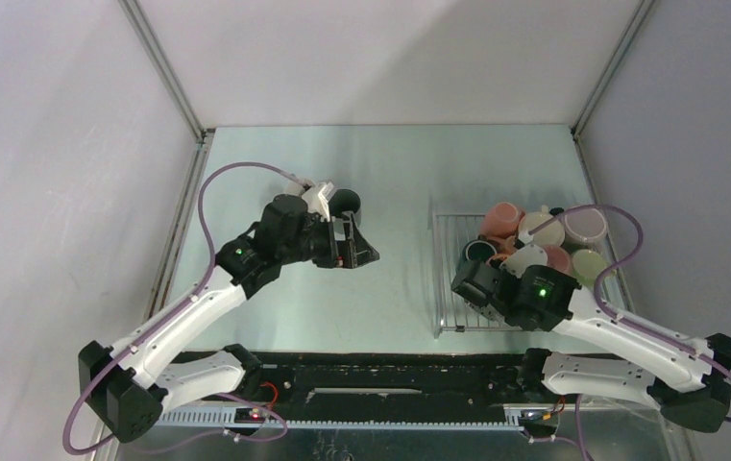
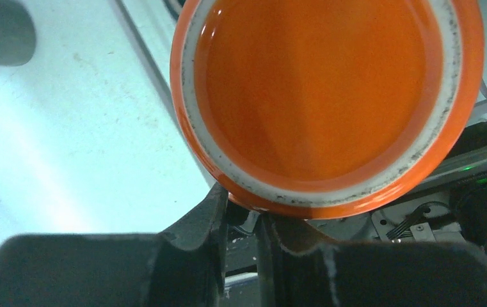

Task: Unload the cups from the dish rack
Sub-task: Unload the cup from the dish rack.

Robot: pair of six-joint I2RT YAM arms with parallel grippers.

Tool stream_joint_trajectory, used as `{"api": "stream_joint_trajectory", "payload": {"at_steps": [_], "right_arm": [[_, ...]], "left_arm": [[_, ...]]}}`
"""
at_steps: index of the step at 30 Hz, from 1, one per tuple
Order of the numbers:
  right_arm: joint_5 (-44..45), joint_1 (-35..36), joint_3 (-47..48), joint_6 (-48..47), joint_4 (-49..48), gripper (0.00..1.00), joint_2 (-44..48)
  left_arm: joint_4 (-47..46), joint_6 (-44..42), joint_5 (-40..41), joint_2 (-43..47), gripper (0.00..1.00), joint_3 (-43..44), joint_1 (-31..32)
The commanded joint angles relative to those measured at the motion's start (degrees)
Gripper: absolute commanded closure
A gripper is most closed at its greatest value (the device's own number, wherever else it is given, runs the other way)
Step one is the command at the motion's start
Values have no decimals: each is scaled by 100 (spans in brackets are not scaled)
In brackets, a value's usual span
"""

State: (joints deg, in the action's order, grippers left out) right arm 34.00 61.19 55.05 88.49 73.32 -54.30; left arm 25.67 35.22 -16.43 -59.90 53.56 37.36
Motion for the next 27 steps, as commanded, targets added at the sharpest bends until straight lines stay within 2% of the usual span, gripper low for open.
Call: {"api": "stream_joint_trajectory", "payload": {"at_steps": [1,8,12,19,27], "right_arm": [[371,117,565,-443,80,100,161],[152,124,1413,-1513,-299,100,56],[-177,86,1917,-2423,-925,100,-141],[-1282,-315,2512,-4003,-2189,100,-496],[-2985,-1324,2545,-4699,-3416,100,-501]], "left_arm": [[-761,581,-419,-29,0,-279,21],[-1768,1408,-778,-185,0,-487,20],[-2505,1985,-963,-355,0,-579,23],[-4397,3261,-1068,-708,0,-751,25],[-6361,4744,-1058,-1352,0,-868,20]]}}
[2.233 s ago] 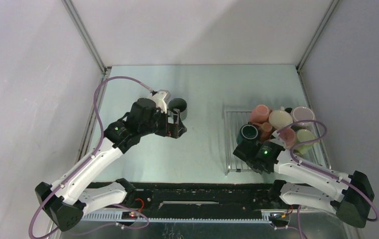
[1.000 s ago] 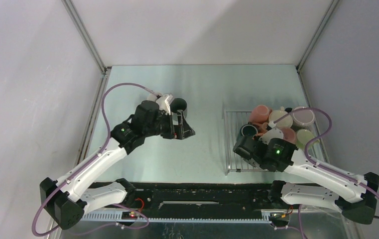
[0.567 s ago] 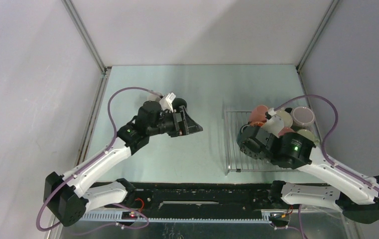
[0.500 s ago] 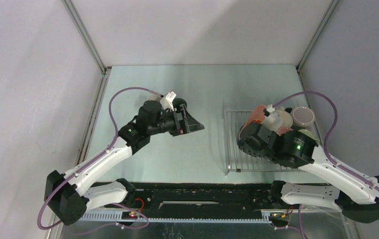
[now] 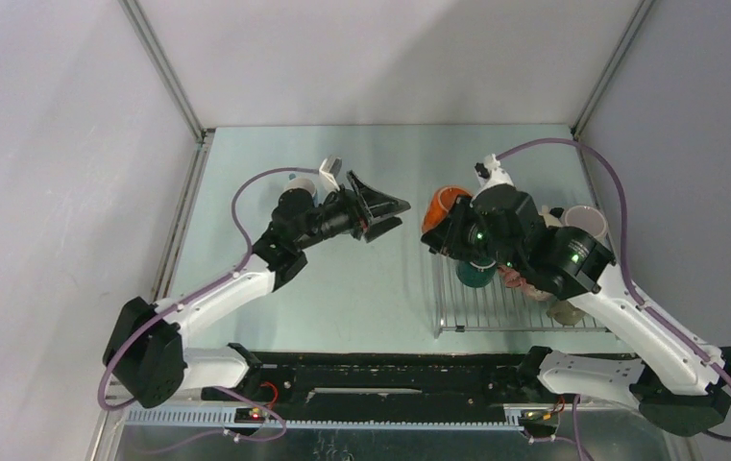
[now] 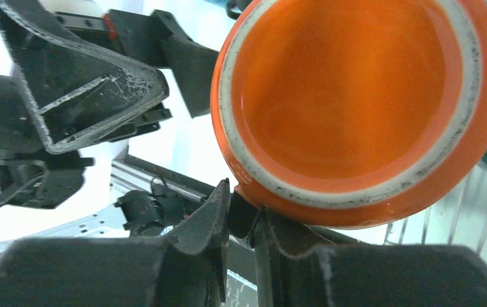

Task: Unload the cups from the dish rack
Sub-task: Unload the cup from the dish rack, then place the cup at the center of the board.

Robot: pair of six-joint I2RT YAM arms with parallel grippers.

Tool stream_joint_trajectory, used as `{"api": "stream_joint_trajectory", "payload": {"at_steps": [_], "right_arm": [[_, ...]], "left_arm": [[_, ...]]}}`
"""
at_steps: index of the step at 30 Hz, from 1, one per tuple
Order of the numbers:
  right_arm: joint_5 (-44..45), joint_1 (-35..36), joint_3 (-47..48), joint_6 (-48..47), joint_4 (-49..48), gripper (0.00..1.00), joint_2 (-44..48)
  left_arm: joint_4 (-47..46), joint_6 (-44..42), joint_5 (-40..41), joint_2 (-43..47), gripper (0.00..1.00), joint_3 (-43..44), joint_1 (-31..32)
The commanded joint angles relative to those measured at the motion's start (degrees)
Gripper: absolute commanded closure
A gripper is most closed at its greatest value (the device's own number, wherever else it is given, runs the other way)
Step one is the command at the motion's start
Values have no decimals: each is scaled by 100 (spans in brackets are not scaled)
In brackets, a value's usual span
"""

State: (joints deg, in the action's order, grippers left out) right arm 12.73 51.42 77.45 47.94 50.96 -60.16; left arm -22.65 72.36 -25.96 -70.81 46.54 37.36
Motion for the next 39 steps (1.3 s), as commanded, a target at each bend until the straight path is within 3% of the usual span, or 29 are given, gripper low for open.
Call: {"api": "stream_joint_trajectory", "payload": {"at_steps": [1,10,17,24,39], "right_arm": [[-1001,-446,298,-679,-1292,100,84],[-1858,-906,215,-722,-2284,100,86],[-2359,-1067,-97,-548,-3020,100,90],[-2688,-1259,-467,-260,-3783,100,215],[-3734,-1562,-1066,333,-5030,100,79]], "left_arm": [[-1779,1248,-129,-374,0,-153,22],[-3863,3118,-19,-1163,1,-181,21],[-5173,4049,339,-1451,9,-46,37],[-5722,4453,655,-1355,23,62,51],[-5734,4465,732,-1104,50,388,54]]}}
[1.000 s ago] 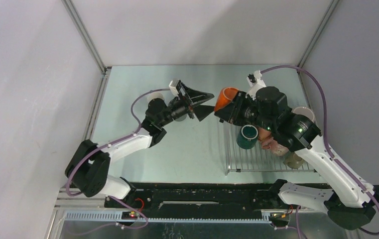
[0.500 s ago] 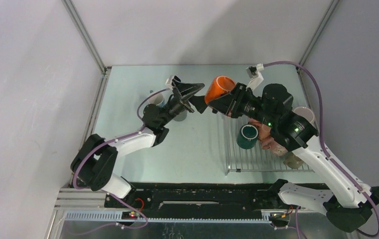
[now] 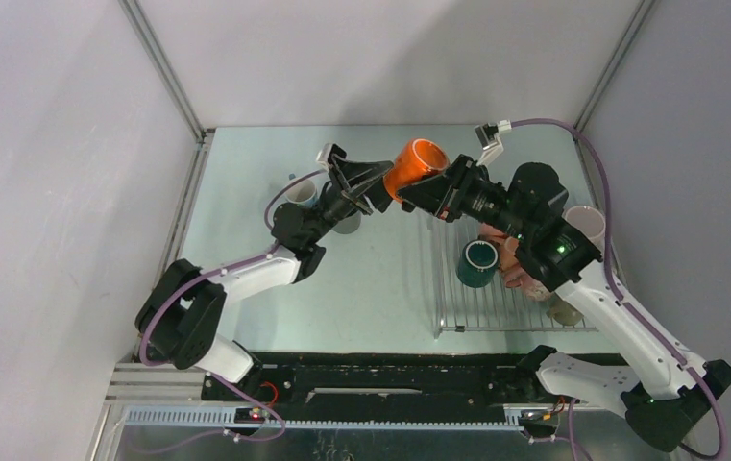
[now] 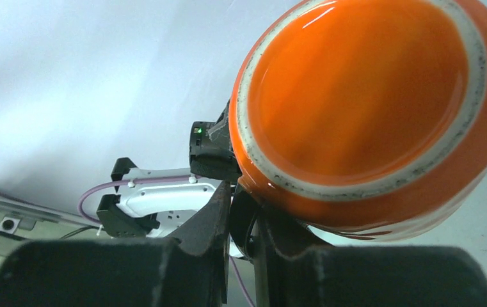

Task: Unload the cups from the dish rack
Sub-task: Place the cup at the center of the board.

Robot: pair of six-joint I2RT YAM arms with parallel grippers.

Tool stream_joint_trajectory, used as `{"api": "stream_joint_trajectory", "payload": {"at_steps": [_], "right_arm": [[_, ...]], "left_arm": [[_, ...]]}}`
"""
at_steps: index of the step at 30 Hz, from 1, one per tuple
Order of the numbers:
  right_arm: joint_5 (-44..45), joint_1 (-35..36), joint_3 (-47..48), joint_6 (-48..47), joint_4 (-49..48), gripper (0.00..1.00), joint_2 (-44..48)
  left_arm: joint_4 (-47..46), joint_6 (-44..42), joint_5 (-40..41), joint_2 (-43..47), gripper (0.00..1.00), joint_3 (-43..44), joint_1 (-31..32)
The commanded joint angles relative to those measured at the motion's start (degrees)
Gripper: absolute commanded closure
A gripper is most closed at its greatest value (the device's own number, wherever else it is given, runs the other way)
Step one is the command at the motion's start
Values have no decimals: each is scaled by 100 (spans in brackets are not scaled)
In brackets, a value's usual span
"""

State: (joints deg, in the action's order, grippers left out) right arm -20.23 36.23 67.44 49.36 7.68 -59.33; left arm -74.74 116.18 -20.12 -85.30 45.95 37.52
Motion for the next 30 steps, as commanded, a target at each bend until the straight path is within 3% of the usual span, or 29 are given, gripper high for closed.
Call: {"api": "stream_joint_trajectory", "payload": {"at_steps": [1,17,23,28,30], "right_arm": [[-484,-50,-87,230,-714,100,-16],[-610,-90,-706,705,-1491,100,114],[-554,-80,-860,811,-1576,100,143],[-451,-55,-869,807,-1498,99,143],[-357,-22,-869,777,-1419,92,149]], "left_arm": [[-518,65,164,369,52,456,36],[-527,-314,389,731,80,603,41],[-436,-465,350,805,99,689,41],[-240,-643,344,936,100,619,45],[-195,-698,418,982,100,541,40]]}}
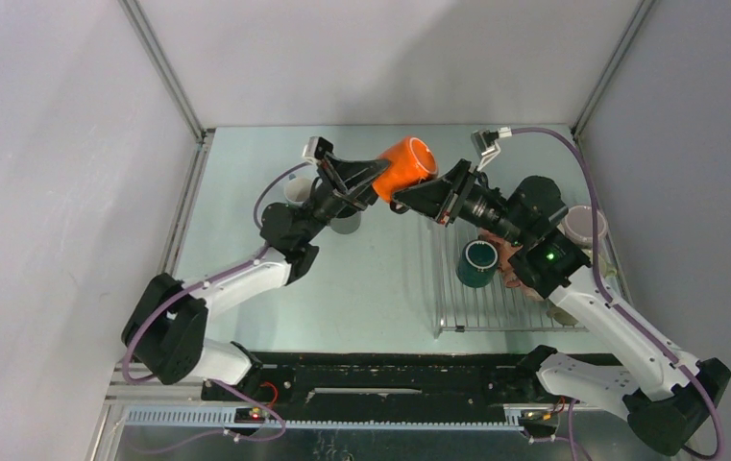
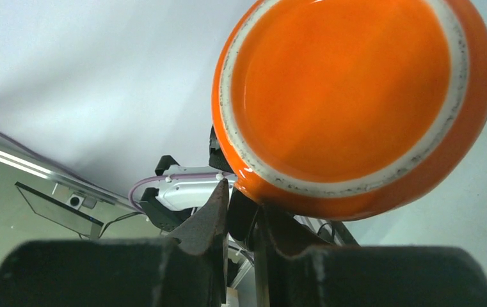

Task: Unload the cups from the dish rack
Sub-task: Place the cup at the center of the board.

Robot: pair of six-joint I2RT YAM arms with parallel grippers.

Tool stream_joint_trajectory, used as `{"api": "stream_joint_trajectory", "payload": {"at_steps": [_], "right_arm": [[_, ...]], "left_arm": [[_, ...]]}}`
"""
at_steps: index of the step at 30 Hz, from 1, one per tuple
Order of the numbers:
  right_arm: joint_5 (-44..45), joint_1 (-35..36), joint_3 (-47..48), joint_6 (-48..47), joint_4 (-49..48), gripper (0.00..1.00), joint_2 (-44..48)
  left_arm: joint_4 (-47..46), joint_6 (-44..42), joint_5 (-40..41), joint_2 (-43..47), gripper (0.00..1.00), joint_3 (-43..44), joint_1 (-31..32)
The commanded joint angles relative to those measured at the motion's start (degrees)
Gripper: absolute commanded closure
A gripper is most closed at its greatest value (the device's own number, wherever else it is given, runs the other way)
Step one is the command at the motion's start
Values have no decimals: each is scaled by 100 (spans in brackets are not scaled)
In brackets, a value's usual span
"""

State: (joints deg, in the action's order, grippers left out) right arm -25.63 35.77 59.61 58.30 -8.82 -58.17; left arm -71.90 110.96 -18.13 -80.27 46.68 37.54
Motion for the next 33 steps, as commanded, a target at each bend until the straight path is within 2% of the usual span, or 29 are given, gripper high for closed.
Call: {"api": "stream_joint_trajectory", "payload": {"at_steps": [1,9,17,27,33], "right_arm": [[239,46,-87,-144,282,88,26],[720,167,-82,-314,759,48,95],[972,168,-86,-359,1081,35,87],[1333,191,-84,-564,1562,19,155],[1532,253,-9,-811,1912,10,173]], "left_arm": [[-469,-191,256,491,100,427,38],[-193,-435,419,627,100,288,42],[591,-699,313,820,100,88,40],[2029,-1542,320,1332,100,-163,-60],[2264,-1712,251,1492,100,-343,-233]]}}
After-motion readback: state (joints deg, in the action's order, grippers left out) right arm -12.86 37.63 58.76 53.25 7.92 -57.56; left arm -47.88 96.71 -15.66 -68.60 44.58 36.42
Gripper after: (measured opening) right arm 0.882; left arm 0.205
